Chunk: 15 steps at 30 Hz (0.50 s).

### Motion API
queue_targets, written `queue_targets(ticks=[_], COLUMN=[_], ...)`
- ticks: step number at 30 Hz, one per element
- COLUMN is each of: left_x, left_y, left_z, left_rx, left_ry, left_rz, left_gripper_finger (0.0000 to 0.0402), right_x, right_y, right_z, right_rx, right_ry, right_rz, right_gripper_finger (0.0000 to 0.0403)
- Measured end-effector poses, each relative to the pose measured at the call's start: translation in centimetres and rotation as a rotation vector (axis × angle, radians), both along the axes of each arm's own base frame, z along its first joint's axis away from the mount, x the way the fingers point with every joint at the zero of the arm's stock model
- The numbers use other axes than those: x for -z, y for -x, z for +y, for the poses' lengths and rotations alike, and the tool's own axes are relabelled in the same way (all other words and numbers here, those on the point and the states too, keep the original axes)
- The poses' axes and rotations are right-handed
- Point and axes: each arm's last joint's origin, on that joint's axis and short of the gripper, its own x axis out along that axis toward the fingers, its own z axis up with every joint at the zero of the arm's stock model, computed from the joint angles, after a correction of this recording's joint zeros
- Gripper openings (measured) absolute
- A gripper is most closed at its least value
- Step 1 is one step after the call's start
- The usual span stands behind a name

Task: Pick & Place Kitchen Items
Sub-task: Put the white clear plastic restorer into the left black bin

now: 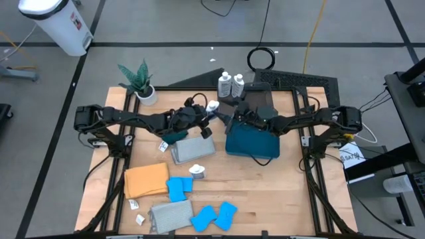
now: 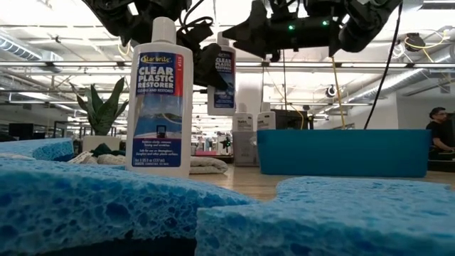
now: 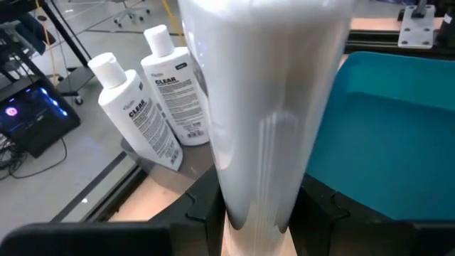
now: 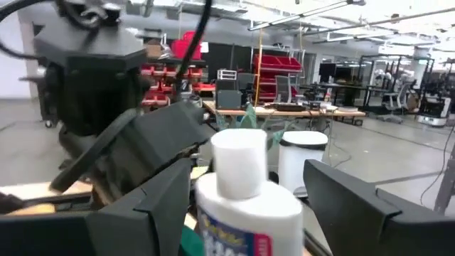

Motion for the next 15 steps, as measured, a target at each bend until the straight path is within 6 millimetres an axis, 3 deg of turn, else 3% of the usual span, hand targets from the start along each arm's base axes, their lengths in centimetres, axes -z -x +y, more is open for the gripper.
queue_targets(ticks=[15], left_x=[0.0], left_y=[0.0], left_z=[-0.1], left_rx=[0.031], left_ry=[0.014], left_rz=[-0.002], left_gripper_finger=[0.0118], right_x=[-1.2], right_y=[-0.8], right_z=[-0.5], right_rx=[0.035], right_ry=[0.026], right_rz=[0.062], right_gripper_finger=[0.0226])
